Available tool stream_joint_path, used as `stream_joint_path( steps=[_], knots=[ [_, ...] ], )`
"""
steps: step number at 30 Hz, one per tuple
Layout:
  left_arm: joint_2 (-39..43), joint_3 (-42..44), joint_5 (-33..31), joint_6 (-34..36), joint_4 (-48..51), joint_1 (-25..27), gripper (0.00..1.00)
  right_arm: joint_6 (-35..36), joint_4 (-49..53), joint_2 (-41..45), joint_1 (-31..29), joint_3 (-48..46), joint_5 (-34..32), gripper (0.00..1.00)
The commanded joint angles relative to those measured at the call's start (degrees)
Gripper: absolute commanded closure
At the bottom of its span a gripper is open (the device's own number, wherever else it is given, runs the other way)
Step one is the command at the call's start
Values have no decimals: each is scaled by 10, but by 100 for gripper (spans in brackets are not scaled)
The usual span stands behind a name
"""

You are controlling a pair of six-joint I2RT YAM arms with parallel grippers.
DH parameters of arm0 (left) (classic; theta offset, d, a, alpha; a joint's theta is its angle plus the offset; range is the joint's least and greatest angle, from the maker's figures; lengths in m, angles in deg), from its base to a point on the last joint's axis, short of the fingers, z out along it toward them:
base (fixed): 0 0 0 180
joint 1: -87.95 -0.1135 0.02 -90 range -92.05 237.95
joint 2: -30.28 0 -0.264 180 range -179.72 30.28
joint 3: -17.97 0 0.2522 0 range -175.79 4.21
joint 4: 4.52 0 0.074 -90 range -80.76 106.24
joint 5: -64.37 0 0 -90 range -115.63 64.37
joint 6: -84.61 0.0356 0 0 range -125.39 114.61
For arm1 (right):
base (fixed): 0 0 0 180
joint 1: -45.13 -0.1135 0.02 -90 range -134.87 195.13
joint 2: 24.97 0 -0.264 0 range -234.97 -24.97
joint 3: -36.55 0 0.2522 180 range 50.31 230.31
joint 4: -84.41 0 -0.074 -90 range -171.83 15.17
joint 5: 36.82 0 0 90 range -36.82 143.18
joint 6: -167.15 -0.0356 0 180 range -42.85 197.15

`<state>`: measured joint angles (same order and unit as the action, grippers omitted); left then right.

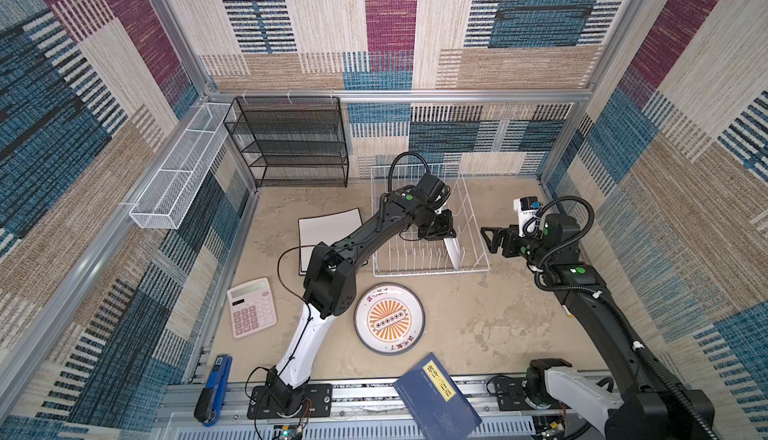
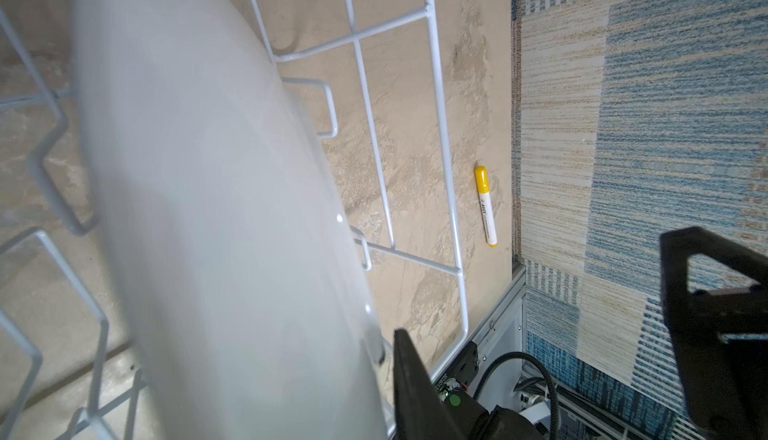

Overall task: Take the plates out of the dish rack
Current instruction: 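Lift the last plate up out of the rack with the left gripper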

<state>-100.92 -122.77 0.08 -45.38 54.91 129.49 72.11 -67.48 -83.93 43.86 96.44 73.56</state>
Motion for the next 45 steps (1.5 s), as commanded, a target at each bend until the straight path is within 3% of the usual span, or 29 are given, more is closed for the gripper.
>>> stream_joint_path(
  steps=[1, 12, 28, 37, 45],
  knots=[
    [5, -3, -3, -19, -3, 1, 86, 3, -12, 1, 0, 11, -6, 1],
    [16, -1, 11, -49, -11, 1, 100, 0, -14, 1, 1, 13, -7, 1],
    [85, -7, 48, -80, -21, -4, 100, -12, -9, 3, 1, 32, -8, 1],
    [161, -1, 10, 8, 22, -20, 100, -68, 9, -17, 1, 74, -5, 1],
    [219, 21, -41, 167, 75, -33, 100, -143, 33, -81, 2, 142, 82, 1]
  ],
)
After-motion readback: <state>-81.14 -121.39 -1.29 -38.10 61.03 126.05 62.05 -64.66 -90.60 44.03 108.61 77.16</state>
